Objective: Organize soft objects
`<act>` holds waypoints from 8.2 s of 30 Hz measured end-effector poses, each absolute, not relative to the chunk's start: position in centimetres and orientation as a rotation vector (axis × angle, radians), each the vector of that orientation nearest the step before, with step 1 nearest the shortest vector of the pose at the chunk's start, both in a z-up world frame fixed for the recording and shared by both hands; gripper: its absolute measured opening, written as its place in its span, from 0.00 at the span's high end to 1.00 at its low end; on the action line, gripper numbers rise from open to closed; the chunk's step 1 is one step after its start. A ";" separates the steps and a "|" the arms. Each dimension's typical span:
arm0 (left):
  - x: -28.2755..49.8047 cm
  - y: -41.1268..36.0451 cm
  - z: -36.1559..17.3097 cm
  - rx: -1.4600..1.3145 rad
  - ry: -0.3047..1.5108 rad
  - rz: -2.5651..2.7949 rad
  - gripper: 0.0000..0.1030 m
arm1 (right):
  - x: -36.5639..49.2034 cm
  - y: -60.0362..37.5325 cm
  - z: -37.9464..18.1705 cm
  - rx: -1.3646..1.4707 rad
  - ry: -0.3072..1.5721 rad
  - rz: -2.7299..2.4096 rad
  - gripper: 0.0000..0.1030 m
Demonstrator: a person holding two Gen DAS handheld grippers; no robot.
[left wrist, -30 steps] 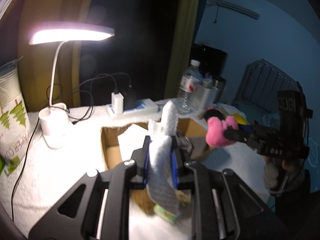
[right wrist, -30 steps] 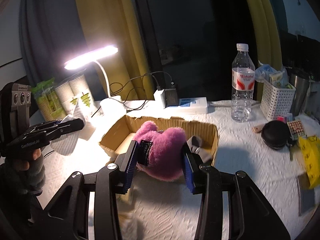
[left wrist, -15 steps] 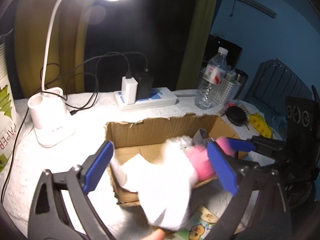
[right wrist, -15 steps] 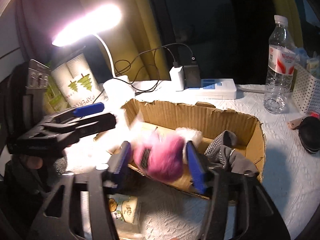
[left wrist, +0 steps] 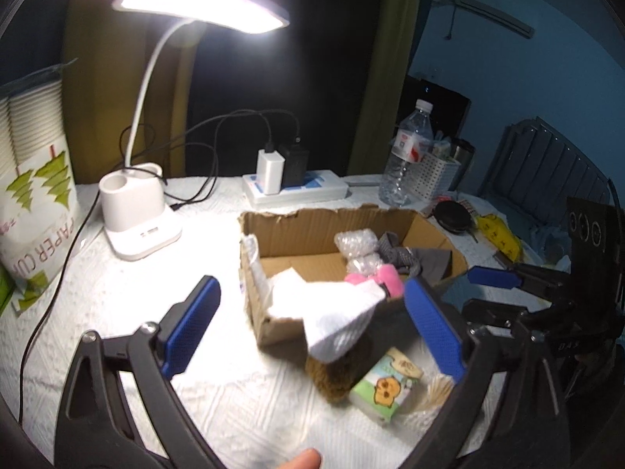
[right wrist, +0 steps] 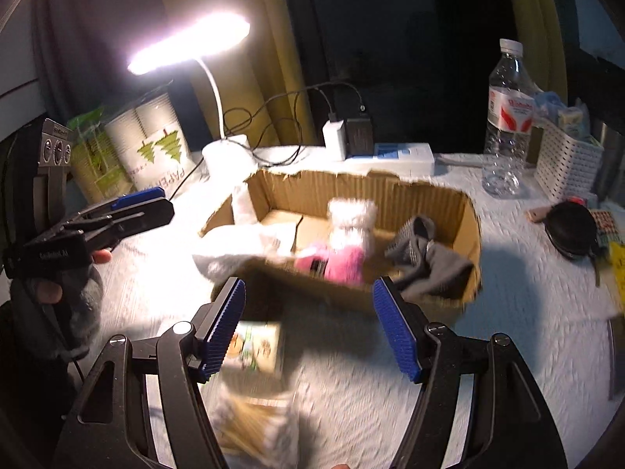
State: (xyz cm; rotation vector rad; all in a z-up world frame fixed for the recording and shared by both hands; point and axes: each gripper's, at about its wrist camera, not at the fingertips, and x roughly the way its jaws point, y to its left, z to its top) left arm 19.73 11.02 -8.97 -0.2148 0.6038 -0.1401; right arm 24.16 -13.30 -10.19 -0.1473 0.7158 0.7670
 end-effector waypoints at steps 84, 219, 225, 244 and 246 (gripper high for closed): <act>31.1 8.0 -14.8 -0.059 0.769 -0.027 0.64 | 33.6 -14.2 -12.1 -0.040 0.752 0.664 0.43; 30.9 4.7 -14.9 0.008 0.806 -0.097 0.40 | 30.3 -13.2 -11.1 -0.159 0.695 0.673 0.33; 30.0 5.1 -13.4 -0.025 0.754 -0.095 0.25 | 31.1 -12.4 -11.5 -0.146 0.687 0.669 0.33; 23.0 5.4 -8.2 -0.080 0.594 -0.050 0.10 | 26.1 -13.0 -8.1 -0.178 0.592 0.622 0.26; 22.1 5.3 -7.7 -0.076 0.589 -0.017 0.10 | 25.1 -13.2 -7.6 -0.180 0.581 0.619 0.26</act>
